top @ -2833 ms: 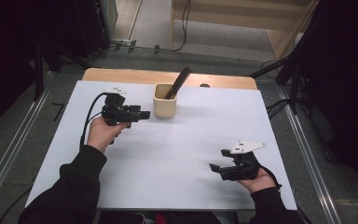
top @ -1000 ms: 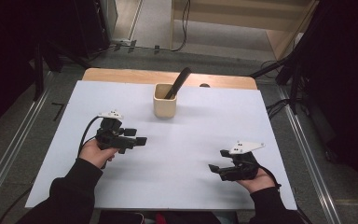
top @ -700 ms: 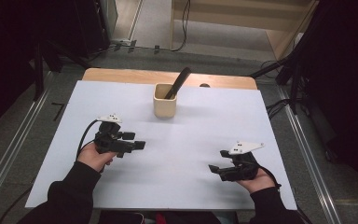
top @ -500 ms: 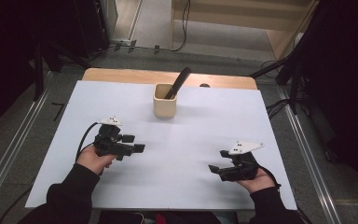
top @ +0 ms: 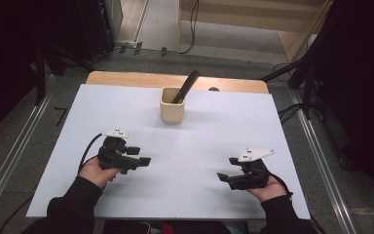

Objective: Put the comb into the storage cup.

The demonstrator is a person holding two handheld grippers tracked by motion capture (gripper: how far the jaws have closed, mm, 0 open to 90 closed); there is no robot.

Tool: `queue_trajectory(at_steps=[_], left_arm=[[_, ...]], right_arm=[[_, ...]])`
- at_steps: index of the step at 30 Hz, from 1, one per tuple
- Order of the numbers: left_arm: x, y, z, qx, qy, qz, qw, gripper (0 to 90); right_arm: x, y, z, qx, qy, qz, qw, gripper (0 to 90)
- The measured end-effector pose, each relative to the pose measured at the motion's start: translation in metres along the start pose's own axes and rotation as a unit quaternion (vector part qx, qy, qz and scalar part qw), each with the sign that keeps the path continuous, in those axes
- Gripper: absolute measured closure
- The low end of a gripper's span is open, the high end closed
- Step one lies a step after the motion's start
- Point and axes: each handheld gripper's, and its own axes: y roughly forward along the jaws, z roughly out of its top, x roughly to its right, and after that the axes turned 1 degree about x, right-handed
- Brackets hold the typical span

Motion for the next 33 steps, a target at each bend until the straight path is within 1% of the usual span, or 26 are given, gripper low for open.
queue_trajectory(at_steps=[8,10,12,14,21,27,30,32,33], left_arm=[[0.0,-0.006,-0.008,-0.003,-0.002,0.002,1.0,30.0],[0.0,-0.008,-0.01,-0.005,-0.003,0.004,1.0,30.0],[0.0,-0.009,-0.012,-0.01,0.0,0.011,0.9999,30.0],[-0.001,-0.01,-0.013,-0.012,0.0,0.011,0.9999,29.9],[-0.002,-0.017,-0.019,-0.011,-0.003,0.013,0.9998,30.0],[-0.002,-0.022,-0.023,-0.017,-0.002,0.018,0.9997,30.0],[-0.002,-0.025,-0.025,-0.016,-0.001,0.019,0.9997,29.9],[-0.001,-0.026,-0.026,-0.014,-0.004,0.02,0.9997,29.9],[-0.001,-0.026,-0.026,-0.014,-0.002,0.02,0.9997,30.0]], right_arm=[[0.0,0.001,0.0,-0.002,-0.001,0.0,1.0,24.5],[0.0,0.001,0.0,-0.003,-0.003,0.001,1.0,24.5],[0.0,0.001,0.0,-0.004,-0.003,0.0,1.0,24.5],[0.0,0.001,0.0,-0.005,-0.004,0.0,1.0,24.5],[0.0,0.001,0.0,-0.004,-0.004,-0.001,1.0,24.5],[0.0,0.001,0.0,-0.005,-0.003,-0.001,1.0,24.5],[0.0,0.002,0.0,-0.005,-0.004,0.0,1.0,24.5],[-0.001,0.002,0.0,-0.005,-0.003,0.0,1.0,24.5],[-0.001,0.002,0.0,-0.005,-0.004,0.0,1.0,24.5]])
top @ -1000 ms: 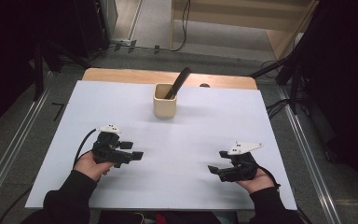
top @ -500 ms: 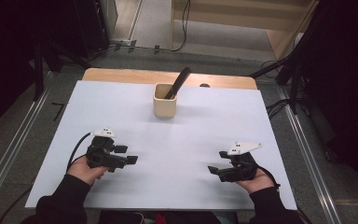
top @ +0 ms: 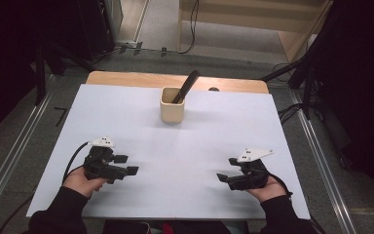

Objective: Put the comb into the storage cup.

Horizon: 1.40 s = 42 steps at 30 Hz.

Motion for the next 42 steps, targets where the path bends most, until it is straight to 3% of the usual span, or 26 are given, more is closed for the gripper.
queue_trajectory(at_steps=[42], left_arm=[[0.0004,-0.0004,-0.0052,-0.017,0.006,0.011,0.9998,29.9]], right_arm=[[-0.0012,0.0019,-0.0001,-0.008,-0.007,0.003,0.9999,24.4]])
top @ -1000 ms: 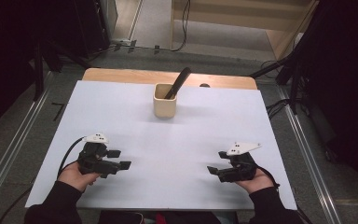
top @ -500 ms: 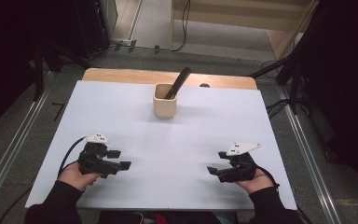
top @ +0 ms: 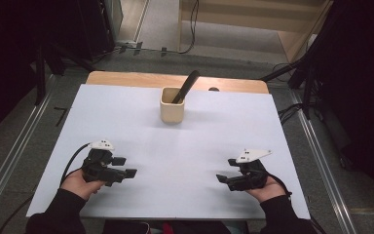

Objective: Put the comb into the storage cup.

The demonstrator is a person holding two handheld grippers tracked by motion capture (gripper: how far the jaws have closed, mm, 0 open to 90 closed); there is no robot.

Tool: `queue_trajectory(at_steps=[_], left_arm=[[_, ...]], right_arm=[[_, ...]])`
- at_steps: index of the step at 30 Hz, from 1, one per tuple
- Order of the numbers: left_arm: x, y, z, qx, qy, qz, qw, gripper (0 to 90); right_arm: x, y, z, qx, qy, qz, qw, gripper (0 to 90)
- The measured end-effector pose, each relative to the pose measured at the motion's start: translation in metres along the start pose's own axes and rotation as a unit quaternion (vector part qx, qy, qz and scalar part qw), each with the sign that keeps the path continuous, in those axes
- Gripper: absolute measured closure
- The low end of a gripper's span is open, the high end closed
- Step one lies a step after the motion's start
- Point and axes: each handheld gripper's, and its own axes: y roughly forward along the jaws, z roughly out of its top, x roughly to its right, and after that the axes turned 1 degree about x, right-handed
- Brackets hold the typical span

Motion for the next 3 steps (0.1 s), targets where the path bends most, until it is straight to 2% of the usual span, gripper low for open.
queue_trajectory(at_steps=[3], left_arm=[[-0.001,0.0007,-0.0005,-0.002,-0.001,0.004,1.0,29.9]], right_arm=[[0.0,0.0006,-0.0003,-0.003,0.001,0.001,1.0,24.4]])
